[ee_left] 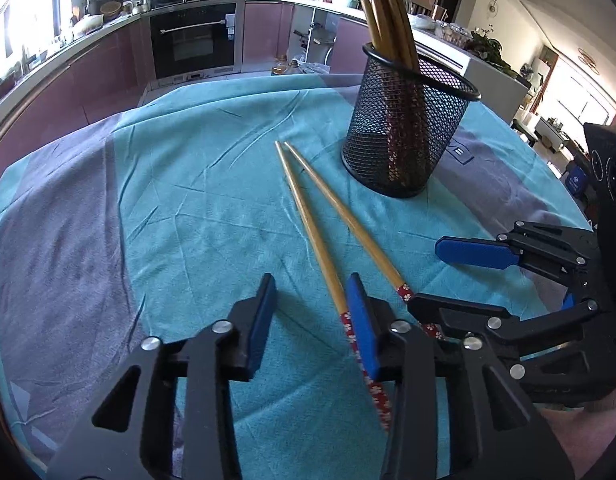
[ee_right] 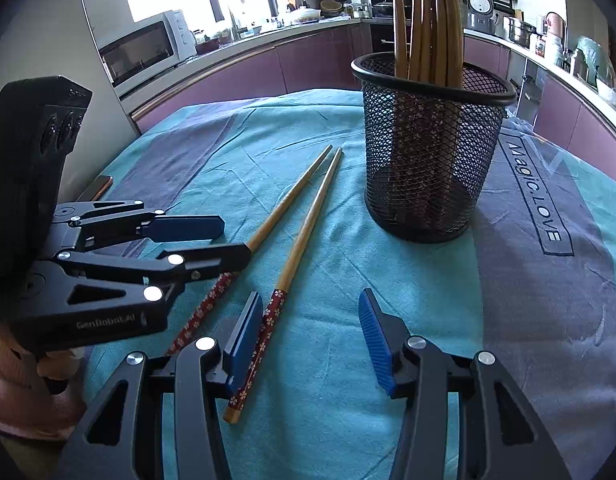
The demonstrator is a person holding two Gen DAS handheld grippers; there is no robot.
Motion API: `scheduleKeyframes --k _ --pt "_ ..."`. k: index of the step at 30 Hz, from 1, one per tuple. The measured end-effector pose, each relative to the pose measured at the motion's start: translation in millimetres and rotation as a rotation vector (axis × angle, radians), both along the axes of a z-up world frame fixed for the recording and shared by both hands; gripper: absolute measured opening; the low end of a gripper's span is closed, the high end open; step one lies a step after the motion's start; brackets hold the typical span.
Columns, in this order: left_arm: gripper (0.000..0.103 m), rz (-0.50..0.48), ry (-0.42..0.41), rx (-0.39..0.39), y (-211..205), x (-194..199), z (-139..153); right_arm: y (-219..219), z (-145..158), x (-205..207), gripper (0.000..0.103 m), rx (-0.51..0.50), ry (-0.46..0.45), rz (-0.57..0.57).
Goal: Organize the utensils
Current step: 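Move both tools back down to the last two chopsticks, then close the left tool on a chopstick while the right tool grasps the other chopstick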
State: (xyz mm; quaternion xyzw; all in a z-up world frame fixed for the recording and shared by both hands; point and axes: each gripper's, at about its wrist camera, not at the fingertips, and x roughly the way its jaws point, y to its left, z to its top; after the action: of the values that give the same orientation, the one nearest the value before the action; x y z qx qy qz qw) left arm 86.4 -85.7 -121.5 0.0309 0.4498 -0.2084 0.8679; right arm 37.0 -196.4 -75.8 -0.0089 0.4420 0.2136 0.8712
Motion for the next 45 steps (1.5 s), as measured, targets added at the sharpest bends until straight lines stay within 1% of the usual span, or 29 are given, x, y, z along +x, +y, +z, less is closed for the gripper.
scheduleKeyframes --k 2,5,8,11,16,19,21,23,24,26,28,32,37,41,43,45 --pt "0.03 0.005 0.009 -0.007 1.5 0.7 0.1 0.7 0.2 1.1 0.047 -0.004 0.0 0.003" --pt "0.029 0.011 0.021 -0.02 3.4 3.5 1.6 2.3 -0.2 4.8 0.047 -0.01 -0.002 0.005" --pt "0.03 0.008 0.009 -0.004 1.7 7.8 3.9 5.4 -0.4 11.1 0.046 -0.014 -0.004 0.006" --pt "0.03 -0.003 0.014 0.001 -3.2 14.8 4.3 7.2 -0.4 18.2 0.044 -0.021 -0.007 0.008" --pt "0.029 -0.009 0.028 0.009 -8.1 26.8 1.6 7.3 -0.6 32.4 0.033 -0.015 -0.001 -0.004" --pt "0.025 -0.005 0.033 0.009 -7.4 33.2 0.7 5.5 -1.0 38.9 0.029 -0.002 0.005 -0.016" --pt "0.022 0.003 0.039 0.0 -5.7 36.9 -0.2 6.0 -1.9 40.9 0.028 0.002 0.005 -0.02" --pt "0.017 0.013 0.041 -0.002 -4.9 38.8 -0.7 7.8 -2.0 43.1 0.027 0.005 0.003 -0.022" --pt "0.016 0.019 0.043 -0.005 -4.4 39.4 -0.7 7.7 -2.1 43.6 0.026 0.008 0.004 -0.024" --pt "0.012 0.027 0.046 -0.013 -3.1 38.4 -0.4 7.0 -2.7 43.4 0.021 0.015 0.008 -0.026" --pt "0.011 0.04 0.052 -0.026 -1.1 36.0 -0.5 4.1 -2.7 42.9 0.014 0.028 0.017 -0.025" --pt "0.008 0.07 0.057 -0.042 4.3 28.4 -2.0 -2.8 -3.0 37.0 0.007 0.042 0.029 -0.028" --pt "0.008 0.079 0.06 -0.038 8.2 18.4 -2.3 -4.8 -1.5 28.3 0.007 0.005 0.022 -0.027" --pt "0.011 0.074 0.053 -0.025 6.6 21.0 -0.6 1.2 -0.9 32.6 0.009 -0.015 0.013 -0.027" --pt "0.014 0.064 0.052 -0.017 3.4 23.3 0.1 4.8 -1.4 34.9 0.012 -0.027 0.007 -0.022" --pt "0.014 0.057 0.042 0.001 0.1 24.3 0.6 6.1 -1.9 36.8 0.013 -0.034 0.002 -0.022"
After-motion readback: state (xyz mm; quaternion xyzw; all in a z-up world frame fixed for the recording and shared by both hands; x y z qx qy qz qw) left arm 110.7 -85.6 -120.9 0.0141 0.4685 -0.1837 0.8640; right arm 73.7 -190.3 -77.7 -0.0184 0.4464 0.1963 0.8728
